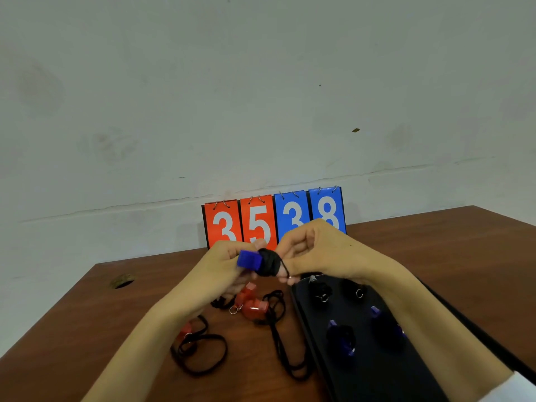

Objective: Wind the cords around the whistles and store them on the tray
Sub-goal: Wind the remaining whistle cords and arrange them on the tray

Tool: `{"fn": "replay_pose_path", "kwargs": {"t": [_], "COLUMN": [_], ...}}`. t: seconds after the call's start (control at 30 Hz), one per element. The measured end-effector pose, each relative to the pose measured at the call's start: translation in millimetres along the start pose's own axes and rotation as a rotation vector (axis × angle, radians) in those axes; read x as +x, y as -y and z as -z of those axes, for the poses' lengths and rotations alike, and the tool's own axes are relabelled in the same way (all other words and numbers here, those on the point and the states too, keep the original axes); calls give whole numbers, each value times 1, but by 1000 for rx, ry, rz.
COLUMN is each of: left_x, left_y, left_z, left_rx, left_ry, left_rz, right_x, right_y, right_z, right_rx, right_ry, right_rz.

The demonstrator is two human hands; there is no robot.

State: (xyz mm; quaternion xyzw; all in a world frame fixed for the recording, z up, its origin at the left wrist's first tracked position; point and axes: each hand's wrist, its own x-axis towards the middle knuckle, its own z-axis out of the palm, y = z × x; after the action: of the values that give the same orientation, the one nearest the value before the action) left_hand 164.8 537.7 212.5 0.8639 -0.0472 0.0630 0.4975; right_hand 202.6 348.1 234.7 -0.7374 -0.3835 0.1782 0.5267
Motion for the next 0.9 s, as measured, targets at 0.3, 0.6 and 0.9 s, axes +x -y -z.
{"fn": "replay_pose_path", "kwargs": {"t": [0.3,0.6,0.9], "left_x": [0,-8,-16], "left_y": [2,3,-8], "left_z": [-10,-21,-8], "left_rx": [-31,245,595], "left_ry": [76,144,-76], "left_rz": [-102,-80,-152], "right_x": [4,14,18], "right_y": [-7,-19,-31], "right_z": [9,7,-1], "right_rx": [213,33,-563], "right_ry": [-411,-639,-651], "right_rz": [-67,-121,-106]}}
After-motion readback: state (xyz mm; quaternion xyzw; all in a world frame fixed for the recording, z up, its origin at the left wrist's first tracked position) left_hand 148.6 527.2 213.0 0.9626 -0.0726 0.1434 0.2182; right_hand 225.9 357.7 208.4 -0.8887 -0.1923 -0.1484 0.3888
